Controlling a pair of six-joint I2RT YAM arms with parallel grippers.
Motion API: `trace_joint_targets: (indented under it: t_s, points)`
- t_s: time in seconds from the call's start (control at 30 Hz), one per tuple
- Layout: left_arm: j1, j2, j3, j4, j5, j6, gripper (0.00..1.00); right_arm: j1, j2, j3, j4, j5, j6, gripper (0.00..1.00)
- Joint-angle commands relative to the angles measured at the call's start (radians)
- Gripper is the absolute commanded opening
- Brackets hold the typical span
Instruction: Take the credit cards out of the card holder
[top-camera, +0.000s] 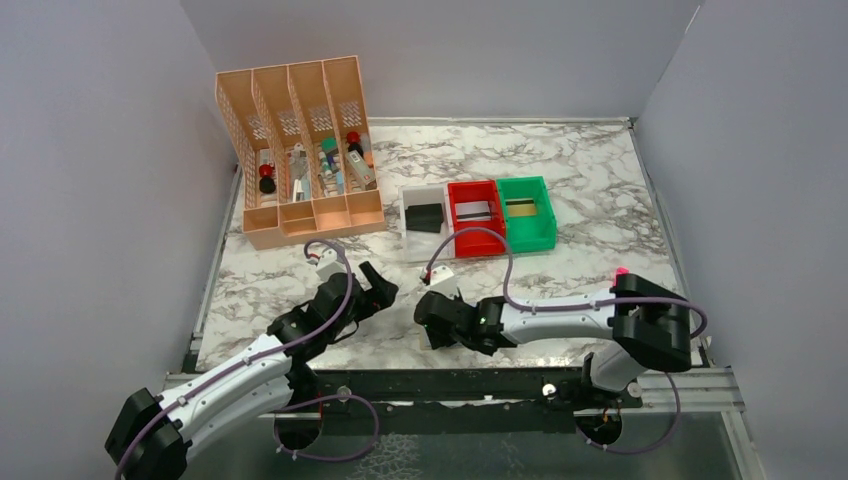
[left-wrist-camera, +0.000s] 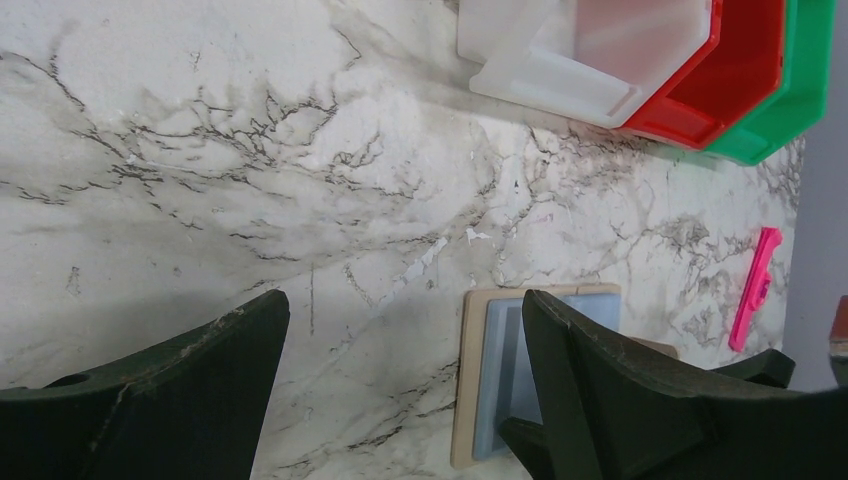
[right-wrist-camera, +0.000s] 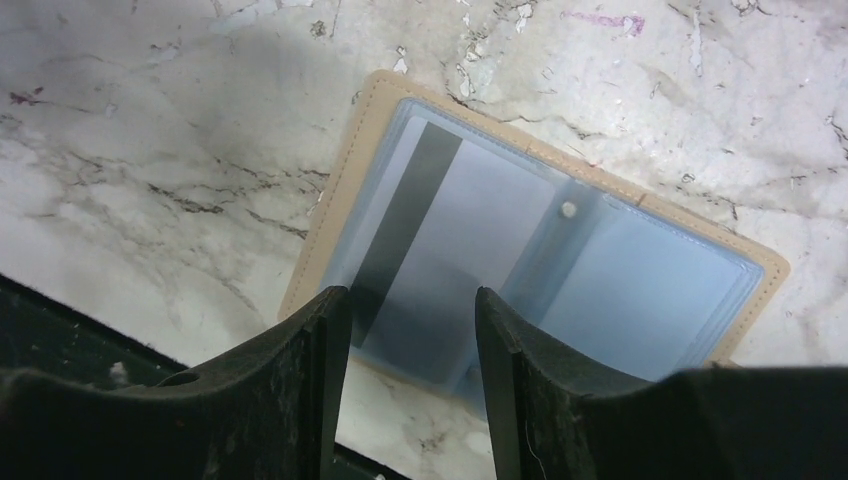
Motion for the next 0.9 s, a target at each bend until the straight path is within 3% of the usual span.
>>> trace_joint_targets:
  t_s: [0.0,0.17,0.43,0.87]
  points:
    - [0.006,0.014,-0.009,0.023,0.005,0.005,0.9,0.008,0.083,0.049,-0.044,0.06,0.007,0.54]
    - [0.006,0.015,-0.012,0.023,0.012,0.011,0.9,0.01,0.163,0.065,-0.1,0.1,0.044,0.5]
    - [0.008,0.015,-0.014,0.031,0.017,0.012,0.91,0.009,0.172,0.028,-0.076,0.098,0.071,0.3]
    - [0.007,0.041,-0.019,0.099,0.088,0.025,0.91,0.009,0.034,-0.015,0.051,0.061,0.047,0.04]
